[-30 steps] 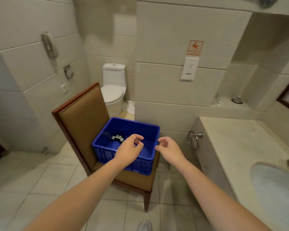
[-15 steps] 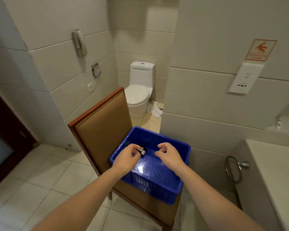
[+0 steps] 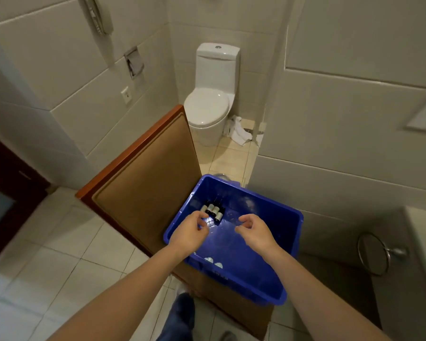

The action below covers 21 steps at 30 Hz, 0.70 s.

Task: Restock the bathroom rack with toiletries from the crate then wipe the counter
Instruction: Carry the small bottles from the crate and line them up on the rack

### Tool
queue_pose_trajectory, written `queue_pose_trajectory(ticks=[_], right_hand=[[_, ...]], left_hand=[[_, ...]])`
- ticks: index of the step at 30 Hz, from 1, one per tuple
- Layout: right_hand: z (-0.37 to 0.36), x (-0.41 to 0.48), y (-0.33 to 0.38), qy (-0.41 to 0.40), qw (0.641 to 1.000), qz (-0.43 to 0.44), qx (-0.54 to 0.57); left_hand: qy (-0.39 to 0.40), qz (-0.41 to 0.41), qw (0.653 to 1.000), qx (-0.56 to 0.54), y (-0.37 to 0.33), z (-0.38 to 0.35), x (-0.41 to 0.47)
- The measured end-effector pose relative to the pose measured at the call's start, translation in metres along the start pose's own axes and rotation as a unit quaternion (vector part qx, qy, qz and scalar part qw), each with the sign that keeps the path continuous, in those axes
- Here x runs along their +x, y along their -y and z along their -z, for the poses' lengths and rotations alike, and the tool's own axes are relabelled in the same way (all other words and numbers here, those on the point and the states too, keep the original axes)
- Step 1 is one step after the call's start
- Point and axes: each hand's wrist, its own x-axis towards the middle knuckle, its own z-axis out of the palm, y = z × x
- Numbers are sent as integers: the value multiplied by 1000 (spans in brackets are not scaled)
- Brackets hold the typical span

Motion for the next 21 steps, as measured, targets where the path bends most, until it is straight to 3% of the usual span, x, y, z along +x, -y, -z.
queue_pose_trajectory(ticks=[13, 21], right_hand=[[-53, 113, -9, -56, 981, -161, 89], [-97, 167, -53, -64, 955, -247, 149]], left_hand=[[163, 55, 984, 41, 55, 0, 150], [182, 125, 975, -6, 104, -38, 188]])
